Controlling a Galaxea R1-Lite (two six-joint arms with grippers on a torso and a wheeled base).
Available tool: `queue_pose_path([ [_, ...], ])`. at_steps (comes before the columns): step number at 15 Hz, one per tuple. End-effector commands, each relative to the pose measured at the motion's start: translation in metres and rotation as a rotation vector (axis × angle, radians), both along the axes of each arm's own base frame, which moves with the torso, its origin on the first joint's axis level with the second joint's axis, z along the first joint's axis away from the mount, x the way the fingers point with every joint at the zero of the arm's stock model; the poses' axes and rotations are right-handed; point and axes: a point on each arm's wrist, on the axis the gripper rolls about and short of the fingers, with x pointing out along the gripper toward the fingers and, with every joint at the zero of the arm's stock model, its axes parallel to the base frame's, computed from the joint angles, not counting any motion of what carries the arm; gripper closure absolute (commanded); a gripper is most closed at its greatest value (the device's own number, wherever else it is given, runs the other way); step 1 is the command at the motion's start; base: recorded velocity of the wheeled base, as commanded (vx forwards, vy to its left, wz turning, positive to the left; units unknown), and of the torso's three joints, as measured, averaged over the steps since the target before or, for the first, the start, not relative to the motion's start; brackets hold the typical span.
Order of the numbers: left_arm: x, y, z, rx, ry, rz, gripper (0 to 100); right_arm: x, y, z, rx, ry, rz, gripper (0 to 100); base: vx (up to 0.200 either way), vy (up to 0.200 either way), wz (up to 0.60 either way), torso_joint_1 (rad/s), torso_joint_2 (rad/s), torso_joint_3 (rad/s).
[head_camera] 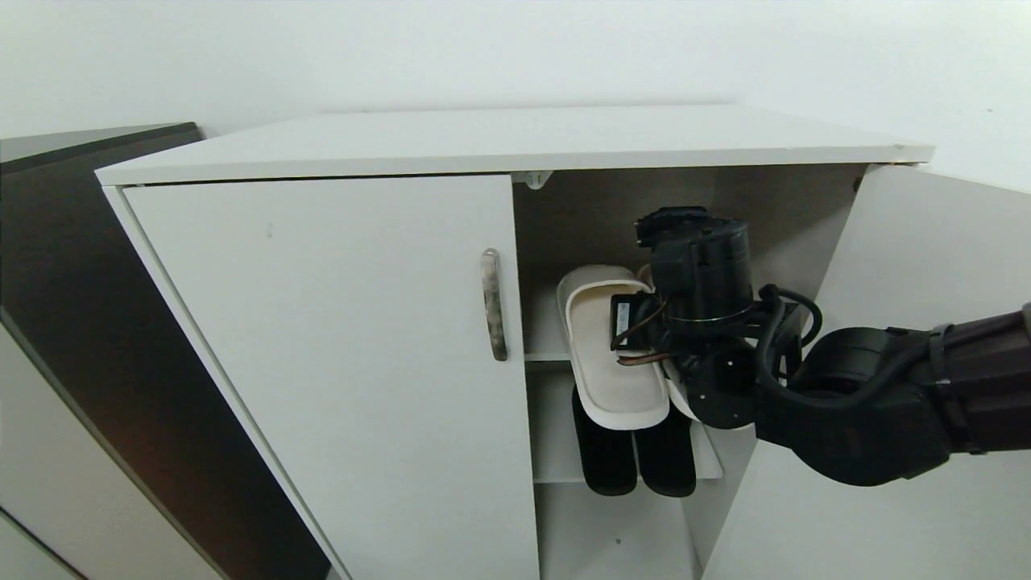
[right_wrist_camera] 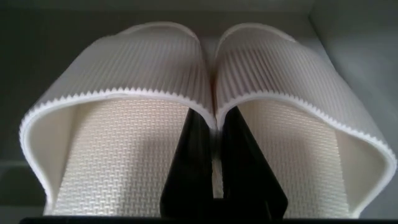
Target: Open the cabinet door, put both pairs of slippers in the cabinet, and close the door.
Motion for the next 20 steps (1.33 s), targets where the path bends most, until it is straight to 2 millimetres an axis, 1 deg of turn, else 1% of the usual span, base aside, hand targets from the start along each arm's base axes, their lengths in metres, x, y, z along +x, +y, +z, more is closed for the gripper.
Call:
queue_pose_path([
  [1, 0.000, 0.000, 0.000, 0.000, 0.001, 0.002, 100, 0.013, 0.000, -0.008, -0.001, 0.004, -0.010, 100, 0.000, 0.000, 0.00, 0.000, 0.00, 0.000],
  [3, 0.000, 0.000, 0.000, 0.000, 0.001, 0.002, 100, 0.029, -0.001, -0.008, 0.006, -0.006, -0.015, 100, 0.000, 0.000, 0.00, 0.000, 0.00, 0.000],
  [5, 0.000, 0.000, 0.000, -0.002, 0.001, 0.002, 100, 0.046, 0.000, -0.001, 0.009, -0.035, -0.021, 100, 0.000, 0.000, 0.00, 0.000, 0.00, 0.000],
  [6, 0.000, 0.000, 0.000, -0.002, 0.001, 0.003, 100, 0.051, 0.000, 0.001, 0.006, -0.043, -0.023, 100, 0.000, 0.000, 0.00, 0.000, 0.00, 0.000],
  [7, 0.000, 0.000, 0.000, -0.002, 0.001, 0.003, 100, 0.061, 0.000, 0.002, -0.002, -0.056, -0.036, 100, 0.000, 0.000, 0.00, 0.000, 0.00, 0.000],
  [9, 0.000, 0.000, 0.000, -0.002, 0.001, 0.005, 100, 0.075, 0.003, 0.000, -0.001, -0.067, -0.047, 100, 0.000, 0.000, 0.00, 0.000, 0.00, 0.000],
  [13, 0.000, 0.000, 0.000, -0.002, 0.001, 0.005, 100, 0.097, 0.004, -0.013, 0.001, -0.058, -0.034, 100, 0.000, 0.000, 0.00, 0.000, 0.00, 0.000],
  [19, 0.000, 0.000, 0.000, -0.003, 0.001, 0.005, 100, 0.103, 0.006, -0.020, -0.001, -0.053, -0.037, 100, 0.000, 0.000, 0.00, 0.000, 0.00, 0.000],
  [20, 0.000, 0.000, 0.000, -0.003, 0.001, 0.005, 100, 0.103, 0.006, -0.020, -0.001, -0.053, -0.037, 0, 0.000, 0.000, 0.00, 0.000, 0.00, 0.000],
])
